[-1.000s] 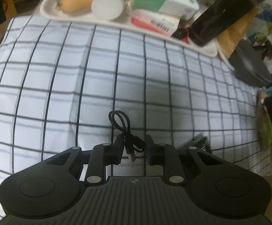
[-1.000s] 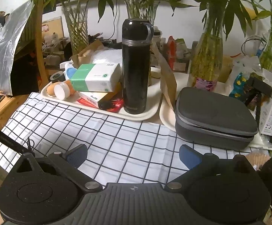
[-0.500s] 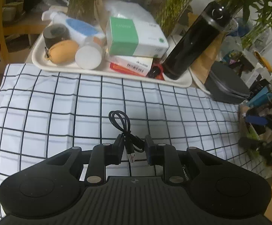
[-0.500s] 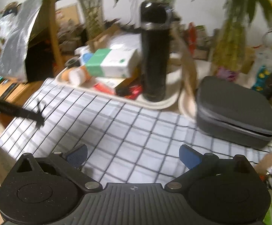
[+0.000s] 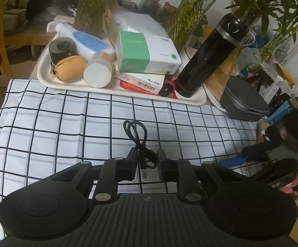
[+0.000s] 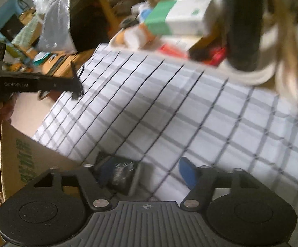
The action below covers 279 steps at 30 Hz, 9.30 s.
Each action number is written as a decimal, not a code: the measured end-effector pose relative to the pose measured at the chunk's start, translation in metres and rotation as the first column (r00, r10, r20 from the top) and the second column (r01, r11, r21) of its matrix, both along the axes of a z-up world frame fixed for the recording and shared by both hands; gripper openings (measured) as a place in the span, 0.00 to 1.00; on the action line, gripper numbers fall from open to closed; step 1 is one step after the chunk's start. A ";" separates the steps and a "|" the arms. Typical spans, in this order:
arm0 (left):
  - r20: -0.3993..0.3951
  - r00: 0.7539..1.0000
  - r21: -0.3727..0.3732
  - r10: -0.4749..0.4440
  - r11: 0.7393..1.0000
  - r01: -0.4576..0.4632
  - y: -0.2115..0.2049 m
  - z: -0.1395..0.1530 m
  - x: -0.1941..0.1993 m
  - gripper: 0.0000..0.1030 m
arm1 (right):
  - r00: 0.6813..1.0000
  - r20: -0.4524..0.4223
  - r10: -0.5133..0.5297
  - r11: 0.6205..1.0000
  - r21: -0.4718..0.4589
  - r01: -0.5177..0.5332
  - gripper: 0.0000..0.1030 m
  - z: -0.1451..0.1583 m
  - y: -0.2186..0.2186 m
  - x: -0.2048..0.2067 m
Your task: Organize soft objects
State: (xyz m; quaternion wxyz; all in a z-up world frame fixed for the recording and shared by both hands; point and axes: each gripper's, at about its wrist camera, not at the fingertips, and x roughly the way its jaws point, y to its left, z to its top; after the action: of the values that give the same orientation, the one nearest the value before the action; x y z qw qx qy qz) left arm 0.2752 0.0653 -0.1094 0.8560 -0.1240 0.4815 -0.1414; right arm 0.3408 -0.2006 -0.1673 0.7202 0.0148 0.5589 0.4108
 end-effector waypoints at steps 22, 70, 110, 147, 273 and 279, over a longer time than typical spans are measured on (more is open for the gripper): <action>0.008 1.000 -0.023 -0.008 1.000 0.008 -0.003 0.003 -0.002 0.15 | 0.999 0.019 -0.051 0.995 -0.091 0.052 0.02 -0.017 -0.009 0.006; 0.078 0.996 -0.052 0.039 0.998 -0.035 0.004 0.021 -0.010 0.15 | 0.873 0.418 -0.250 0.948 -0.077 0.309 0.22 0.047 -0.042 -0.024; 0.284 0.945 0.053 -0.162 0.987 0.154 -0.044 0.119 -0.170 0.15 | 0.709 0.606 -0.359 0.920 0.101 0.379 0.22 0.187 -0.050 -0.234; 0.147 0.948 0.172 -0.283 0.951 0.257 -0.064 0.096 -0.205 0.18 | 0.794 0.488 -0.364 0.913 0.017 0.408 0.22 0.172 -0.044 -0.281; 0.003 0.999 0.380 -0.033 0.924 0.030 -0.104 0.074 -0.263 1.00 | 0.777 0.397 -0.489 0.700 -0.353 0.621 1.00 0.137 -0.019 -0.316; 0.010 0.999 0.400 -0.042 0.916 0.034 -0.108 0.073 -0.264 1.00 | 0.778 0.395 -0.489 0.700 -0.355 0.620 1.00 0.136 -0.020 -0.316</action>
State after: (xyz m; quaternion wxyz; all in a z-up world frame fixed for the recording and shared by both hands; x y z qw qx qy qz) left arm 0.0116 -0.0428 -0.0361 0.8649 0.0639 0.4945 -0.0579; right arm 0.0247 -0.2210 -0.0318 0.8613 -0.0456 0.5054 0.0232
